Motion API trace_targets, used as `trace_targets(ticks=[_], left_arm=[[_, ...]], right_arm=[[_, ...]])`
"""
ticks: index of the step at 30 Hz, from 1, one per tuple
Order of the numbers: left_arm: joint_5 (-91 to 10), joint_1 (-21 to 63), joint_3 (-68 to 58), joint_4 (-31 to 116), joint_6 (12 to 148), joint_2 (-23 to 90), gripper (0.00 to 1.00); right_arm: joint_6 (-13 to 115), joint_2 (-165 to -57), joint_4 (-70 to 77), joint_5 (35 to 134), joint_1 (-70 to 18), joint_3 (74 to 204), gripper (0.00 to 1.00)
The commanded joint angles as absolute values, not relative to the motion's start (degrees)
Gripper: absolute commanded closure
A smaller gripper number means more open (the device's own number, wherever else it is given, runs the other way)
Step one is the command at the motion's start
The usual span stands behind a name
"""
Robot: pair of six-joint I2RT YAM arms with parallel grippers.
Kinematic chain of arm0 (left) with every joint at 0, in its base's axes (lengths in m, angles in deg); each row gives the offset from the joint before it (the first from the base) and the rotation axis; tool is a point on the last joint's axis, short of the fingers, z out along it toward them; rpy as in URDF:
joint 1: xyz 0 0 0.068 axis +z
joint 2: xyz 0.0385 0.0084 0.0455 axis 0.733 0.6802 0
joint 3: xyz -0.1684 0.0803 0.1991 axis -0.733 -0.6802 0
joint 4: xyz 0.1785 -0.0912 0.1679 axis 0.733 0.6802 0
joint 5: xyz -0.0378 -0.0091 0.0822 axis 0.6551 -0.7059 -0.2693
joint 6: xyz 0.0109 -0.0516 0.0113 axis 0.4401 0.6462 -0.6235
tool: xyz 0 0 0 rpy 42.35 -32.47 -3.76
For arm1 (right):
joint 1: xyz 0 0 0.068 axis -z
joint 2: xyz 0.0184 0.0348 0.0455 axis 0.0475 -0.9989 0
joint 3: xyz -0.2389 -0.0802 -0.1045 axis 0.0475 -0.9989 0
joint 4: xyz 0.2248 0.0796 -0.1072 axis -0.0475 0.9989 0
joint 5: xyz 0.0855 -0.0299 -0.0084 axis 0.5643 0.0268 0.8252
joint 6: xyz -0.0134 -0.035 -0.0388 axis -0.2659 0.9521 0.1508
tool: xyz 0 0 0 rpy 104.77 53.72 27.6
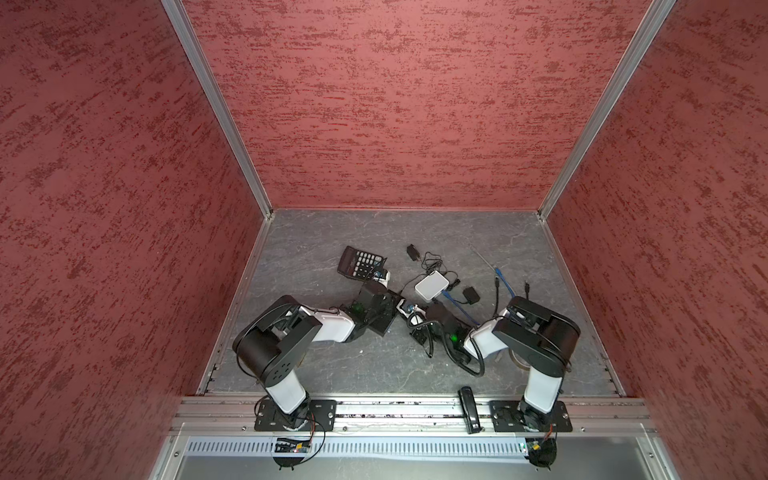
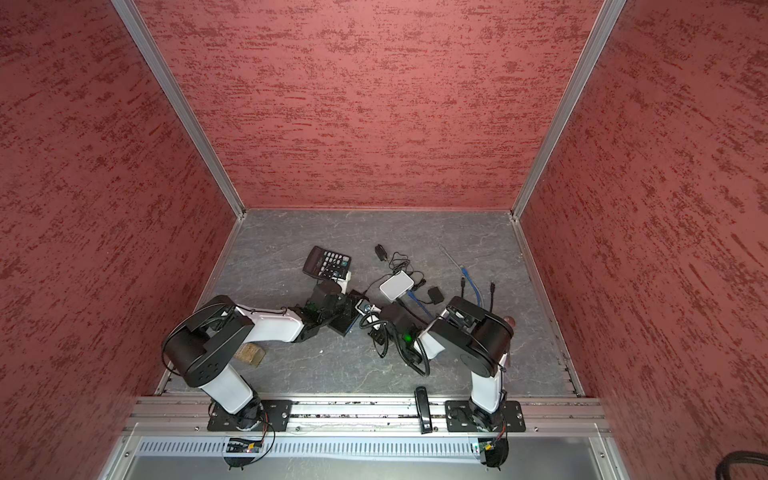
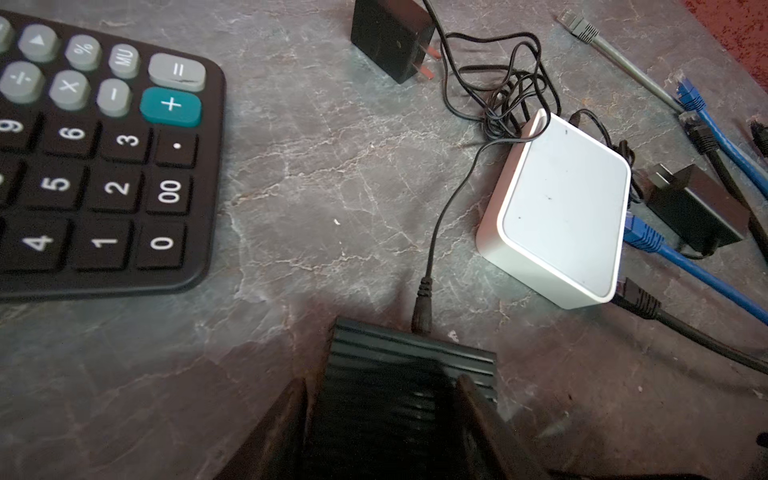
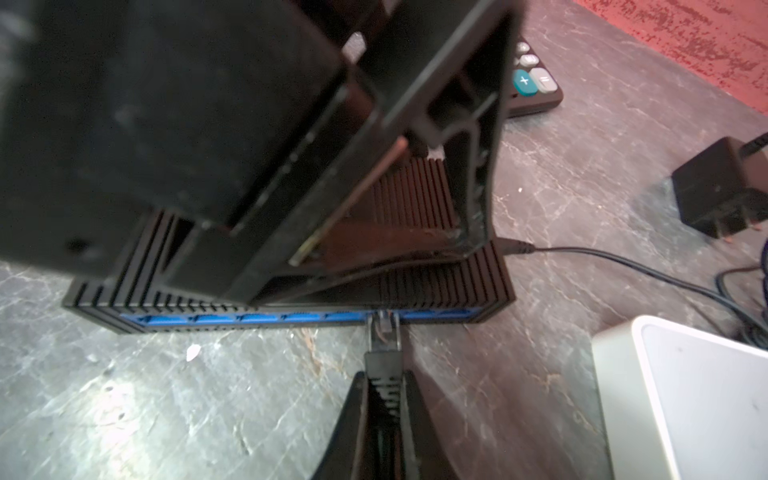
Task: Insert the plug into the switch port
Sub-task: 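Push the plug into the blue port with right gripper while left holds the box, then open the right gripper and move it toward the cables beside the white router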
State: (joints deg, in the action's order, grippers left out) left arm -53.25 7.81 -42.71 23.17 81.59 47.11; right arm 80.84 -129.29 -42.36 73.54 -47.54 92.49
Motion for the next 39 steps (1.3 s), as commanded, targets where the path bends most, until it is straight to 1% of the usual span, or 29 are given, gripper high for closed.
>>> trace_targets(ticks=[1, 5, 9, 17, 21, 30, 39], left_arm=[[-27.1, 1.2, -43.2, 32.4, 84.5, 51.5, 0.44], [-32.2, 2.4, -42.2, 35.3, 84.9, 50.0, 0.44], [-34.8, 4.1, -41.5, 36.9, 84.9, 47.7, 0.42], [-35.4, 8.9, -39.3, 40.9, 82.9, 43.4, 0.38], [-35.0, 11.6, -38.2, 41.8, 81.9, 41.3, 0.37], [-38.1, 15.0, -35.7, 43.1, 79.9, 35.0, 0.36], [-38.2, 16.5, -34.0, 45.3, 78.1, 36.0, 0.36]], right_arm=[[81.1, -129.8, -55.7, 74.2, -48.6, 99.3, 1.0], [81.3, -129.7, -53.4, 70.8, -48.6, 98.6, 1.0], [82.8, -130.1, -55.7, 70.1, -48.6, 95.8, 1.0], [84.2, -130.8, -55.0, 69.9, -48.6, 93.3, 1.0], [84.5, -130.9, -54.7, 69.2, -48.6, 92.3, 1.0], [83.9, -131.0, -52.5, 68.0, -48.6, 93.0, 1.0], [83.9, -131.2, -53.1, 68.7, -48.6, 92.5, 1.0]])
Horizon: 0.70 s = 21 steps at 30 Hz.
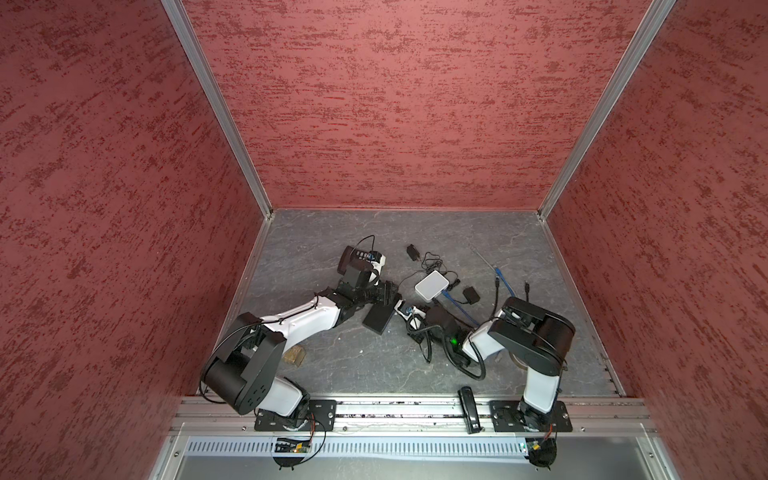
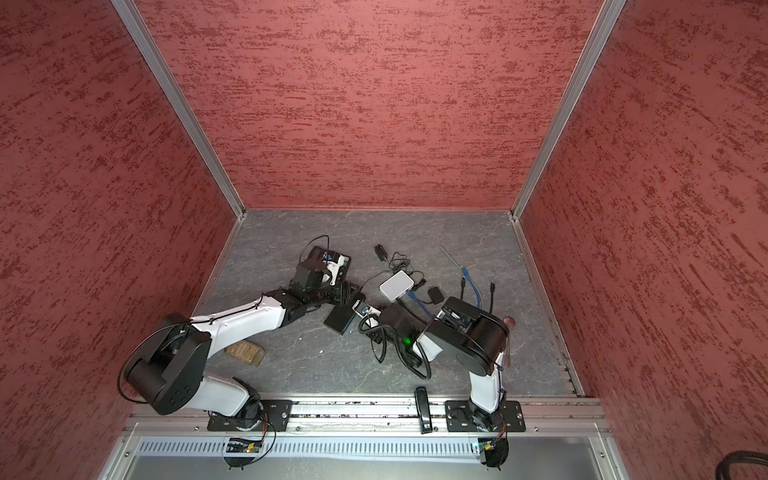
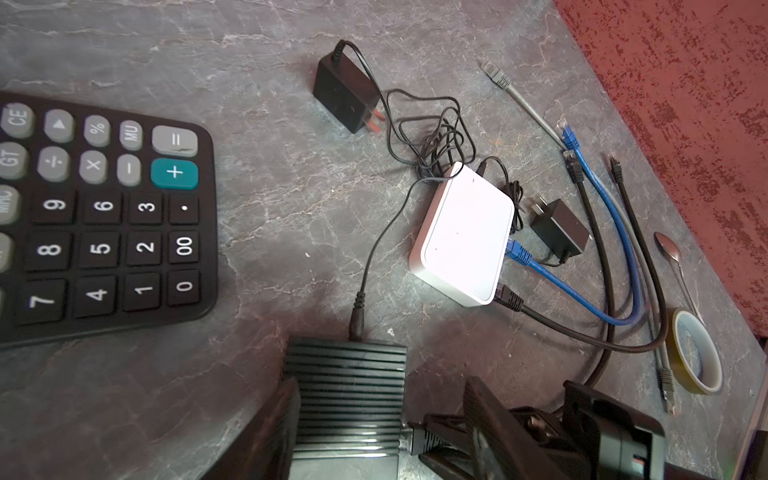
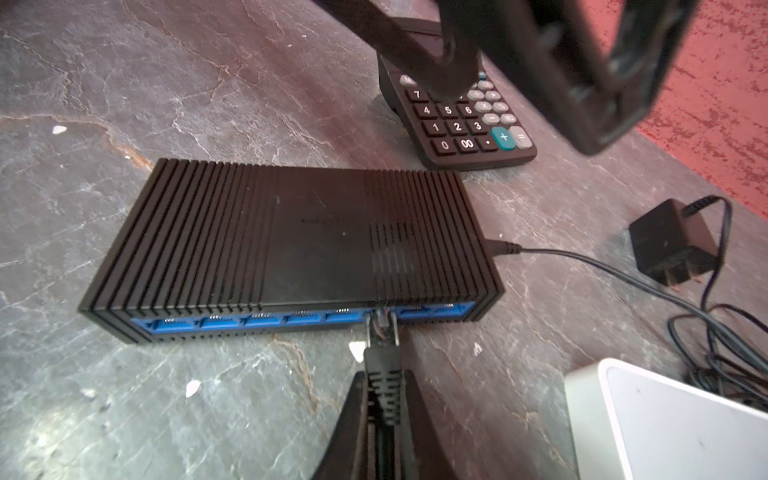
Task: Insert the plug into the switch port
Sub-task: 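Open the right gripper and move it toward the cables beside the white router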
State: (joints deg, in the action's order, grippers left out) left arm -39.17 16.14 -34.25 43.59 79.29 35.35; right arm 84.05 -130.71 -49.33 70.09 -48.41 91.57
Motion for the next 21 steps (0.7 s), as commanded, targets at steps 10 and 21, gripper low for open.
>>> trace_targets(ticks=[10, 21], left_arm=[[-39.5, 16.6, -36.9, 45.3, 78.5, 31.4, 0.36], [-39.7, 16.6, -39.8, 44.6, 79.9, 27.2, 0.36]], right_arm=[[83.7, -132.1, -48.1, 70.2, -48.6, 95.1, 0.95], [80.4, -129.2, -42.8, 70.3, -48.4, 96.8, 0.66]])
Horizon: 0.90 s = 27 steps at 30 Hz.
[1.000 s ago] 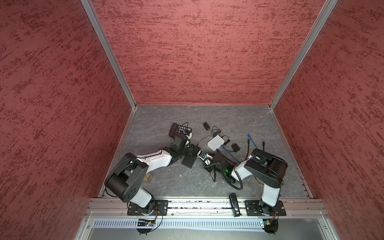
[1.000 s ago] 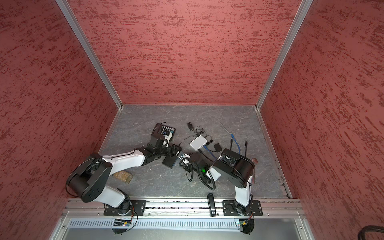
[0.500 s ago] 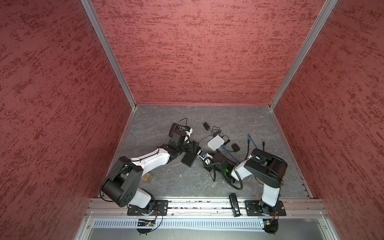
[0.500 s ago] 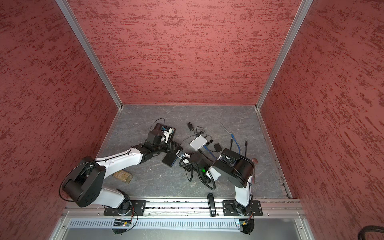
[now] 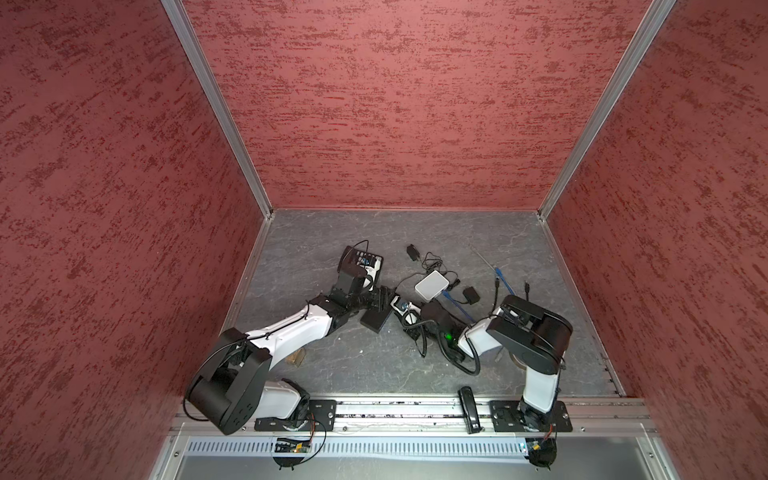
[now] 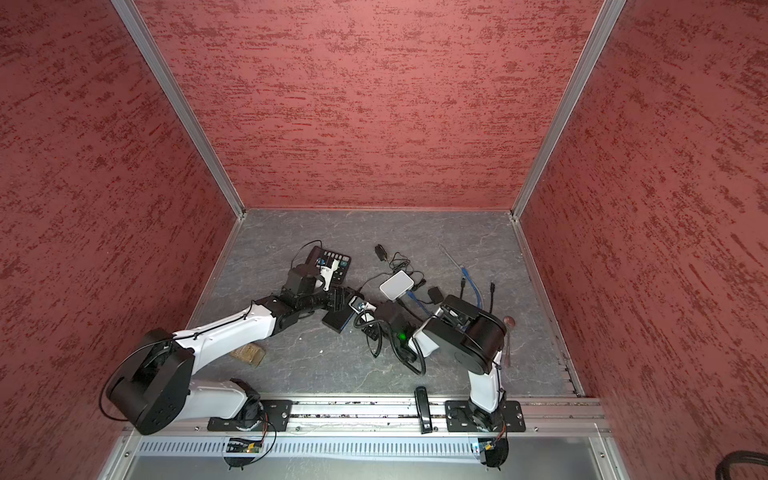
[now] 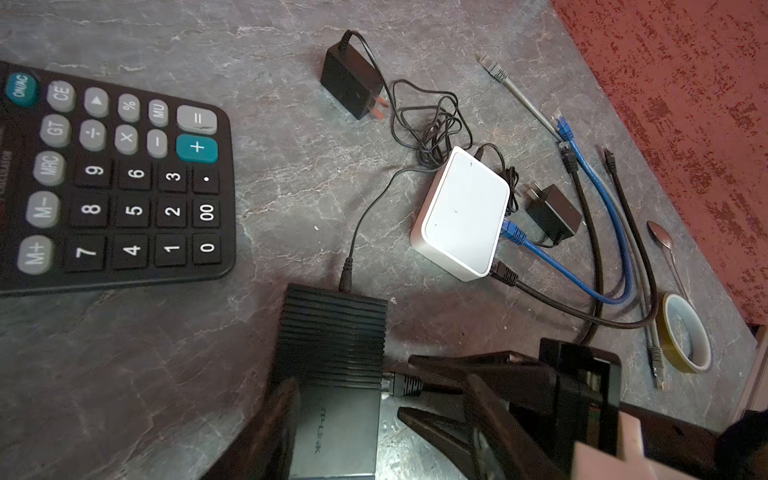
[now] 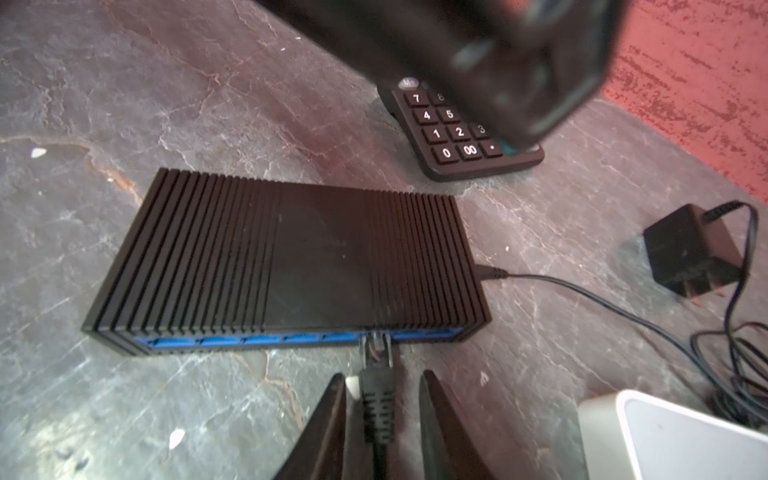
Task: Insert the plug into the switch port
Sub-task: 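Open the right gripper and move it toward the cables beside the white router, then grasp the grey ethernet cable plug beside the tape roll with the right gripper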
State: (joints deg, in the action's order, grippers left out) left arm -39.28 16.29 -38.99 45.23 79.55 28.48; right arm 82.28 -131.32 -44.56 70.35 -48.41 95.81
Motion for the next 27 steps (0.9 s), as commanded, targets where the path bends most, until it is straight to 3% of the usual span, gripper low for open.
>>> trace_targets(ticks=[1, 8, 14, 24, 27], left_arm=[[-39.8, 16.6, -40.0, 44.7, 79.8, 26.9, 0.36], [-40.1, 16.6, -40.4, 45.4, 79.8, 25.3, 0.36], [-40.3, 16.5, -40.7, 46.0, 79.9, 23.7, 0.36], [-41.3, 14.9, -41.8, 46.7, 80.0, 22.4, 0.35], [-42.3, 13.2, -41.6, 47.1, 80.0, 21.9, 0.35]], right_arm=[[80.1, -128.7, -42.7, 70.3, -48.3, 96.8, 0.65], [78.3, -121.9, -40.8, 70.5, -47.3, 95.6, 0.58], [72.8, -112.2, -32.5, 68.5, -45.3, 94.9, 0.58], [63.0, -94.8, -4.6, 62.2, -41.0, 100.0, 0.53], [54.1, -92.4, 6.8, 58.5, -39.1, 103.2, 0.48]])
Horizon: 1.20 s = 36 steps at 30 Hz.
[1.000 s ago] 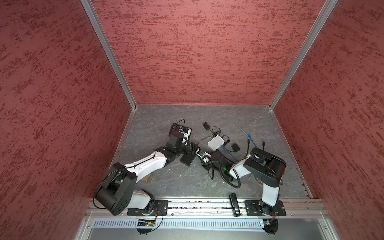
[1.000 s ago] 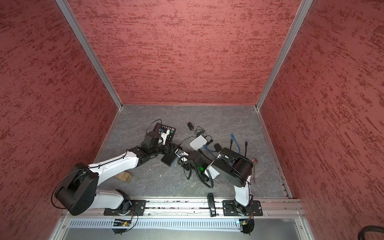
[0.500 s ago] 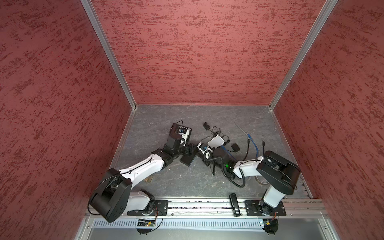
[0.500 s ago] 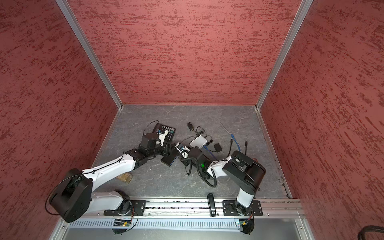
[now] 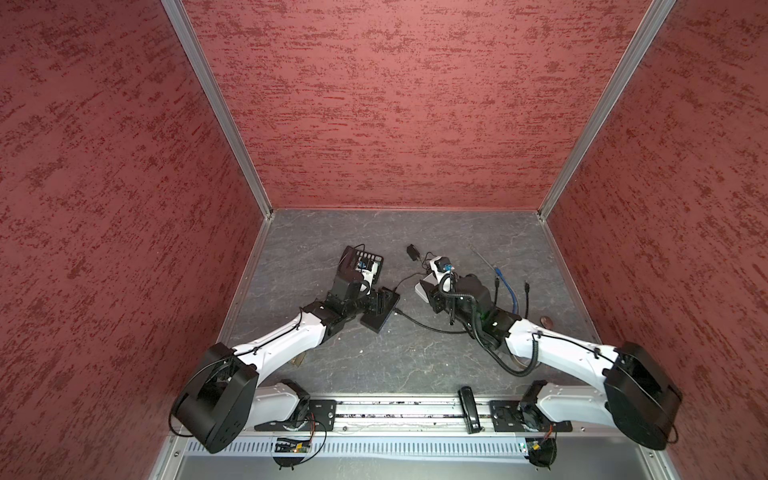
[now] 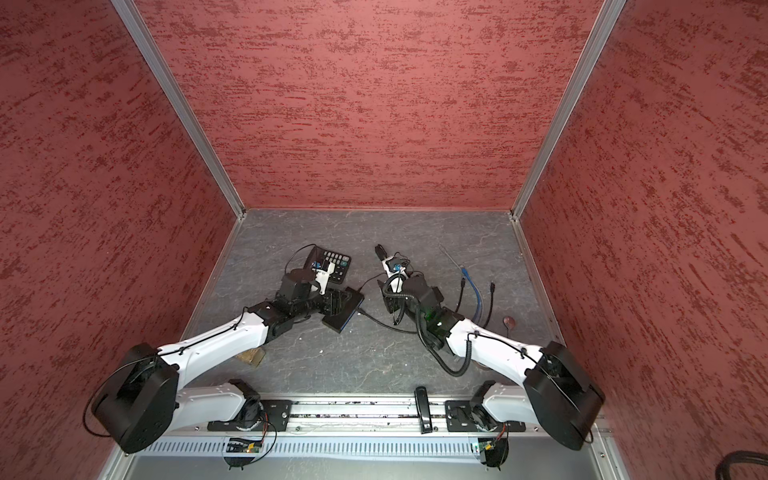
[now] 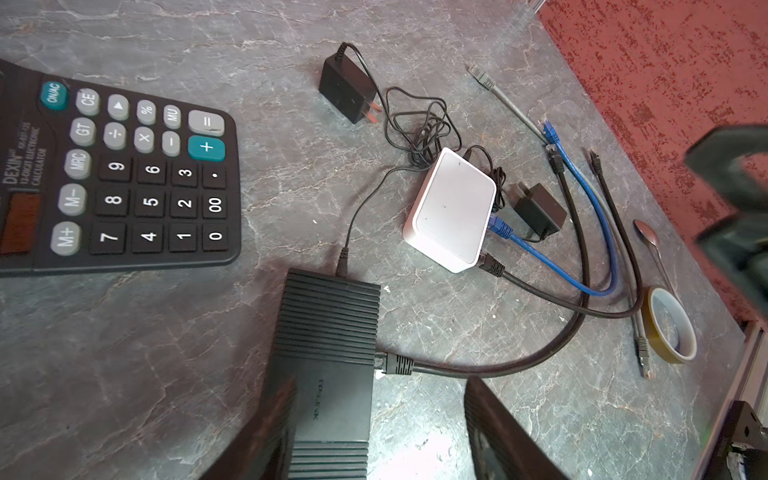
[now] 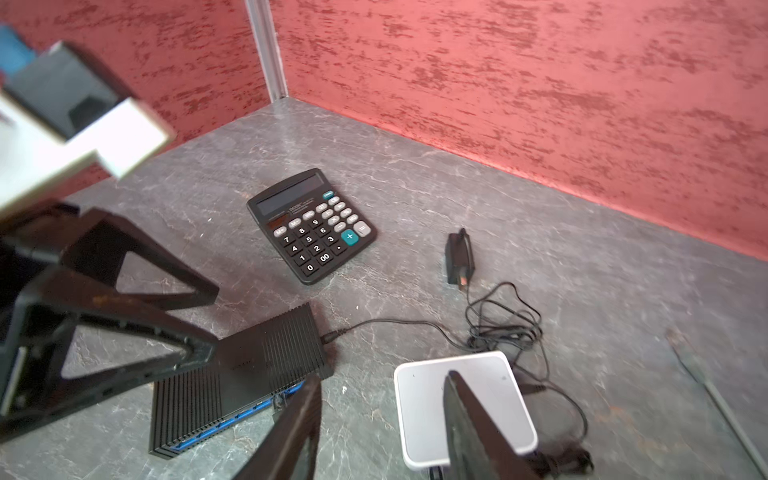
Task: Insert the plug into the switch port
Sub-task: 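Grasp the grey ethernet cable plug beside the tape roll with the right gripper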
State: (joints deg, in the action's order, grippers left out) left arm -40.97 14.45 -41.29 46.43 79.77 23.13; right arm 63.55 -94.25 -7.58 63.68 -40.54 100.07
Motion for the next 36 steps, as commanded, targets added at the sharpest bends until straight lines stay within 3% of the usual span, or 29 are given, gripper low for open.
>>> trace_targets(ticks=[1, 6, 10, 16, 36], left_arm=[[-42.4, 12.5, -41.6, 47.1, 80.0, 21.9, 0.35], [-42.6, 9.2, -40.1, 46.7, 79.1, 23.3, 0.35], [-45.2, 5.5, -37.0, 48.9, 76.8, 26.4, 0.35], [-45.7, 3.4, -35.6, 47.6, 75.6, 29.6, 0.35], [-38.5, 5.7, -33.2, 40.5, 70.4, 36.3, 0.35]], right_arm=[[50.0, -92.1, 12.1, 57.6, -38.1, 104.9, 0.48], [37.6, -94.3, 33.8, 56.5, -34.1, 111.8, 0.49], [27.9, -94.4, 42.2, 58.5, -31.6, 110.7, 0.51], [19.8, -88.9, 44.5, 60.7, -29.7, 103.5, 0.56], [5.7, -79.8, 54.4, 61.1, -26.6, 90.5, 0.55]])
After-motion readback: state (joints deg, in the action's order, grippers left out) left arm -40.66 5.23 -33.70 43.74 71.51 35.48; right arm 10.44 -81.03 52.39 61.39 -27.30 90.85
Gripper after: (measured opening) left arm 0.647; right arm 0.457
